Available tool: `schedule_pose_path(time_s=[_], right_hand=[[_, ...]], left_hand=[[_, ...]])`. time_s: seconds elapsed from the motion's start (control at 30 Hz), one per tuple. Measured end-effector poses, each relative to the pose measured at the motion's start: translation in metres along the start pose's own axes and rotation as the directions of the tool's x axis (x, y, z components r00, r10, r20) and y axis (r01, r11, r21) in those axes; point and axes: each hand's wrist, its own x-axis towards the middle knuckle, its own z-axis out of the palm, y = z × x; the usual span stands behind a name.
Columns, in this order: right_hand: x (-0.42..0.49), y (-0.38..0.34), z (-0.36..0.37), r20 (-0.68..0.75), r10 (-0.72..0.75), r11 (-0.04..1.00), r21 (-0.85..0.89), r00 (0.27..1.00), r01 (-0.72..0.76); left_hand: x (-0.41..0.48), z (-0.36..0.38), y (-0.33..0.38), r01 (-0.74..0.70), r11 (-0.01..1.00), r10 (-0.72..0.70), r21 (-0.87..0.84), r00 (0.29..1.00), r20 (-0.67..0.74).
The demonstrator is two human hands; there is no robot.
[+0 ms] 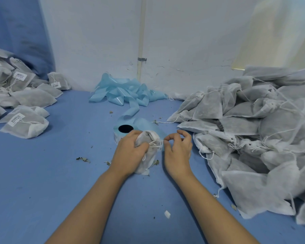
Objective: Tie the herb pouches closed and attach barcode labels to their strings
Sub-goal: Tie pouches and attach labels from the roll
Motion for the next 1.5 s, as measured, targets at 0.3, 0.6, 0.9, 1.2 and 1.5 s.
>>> schedule_pose_path(time_s=[0.3,0.6,0.9,1.2,1.5], right_hand=[[0.0026,0.0031,-0.0027,-0.081,0.077,0.98,0.192,0.994,-0.06],[0.0025,0.0069,-0.003,0.117,0.099,0.959,0.253,0.988,-0.126],[0.0002,0.002,-0.0015,0.227,0.016,0.919,0.381,0.974,-0.104],[0.0032,0.0049,-0.0023,0.179,0.082,0.874,0.46,0.981,-0.157],[0.005,0.0062,-0.0051,-0.08,0.255,0.777,0.61,0.964,-0.155]], left_hand=[[0.0022,-0.0056,-0.0068,0.036,0.998,-0.035,-0.048,0.999,0.017],[0.0016,-0.0093,-0.0012,0.148,0.952,-0.12,-0.269,0.986,0.116],[0.0014,-0.0085,0.0014,0.157,0.944,-0.132,-0.291,0.986,0.105],[0.0022,-0.0091,-0.0016,0.169,0.946,-0.152,-0.277,0.985,0.081],[0.0045,-0.0073,-0.0034,0.148,0.948,-0.146,-0.281,0.989,0.029]])
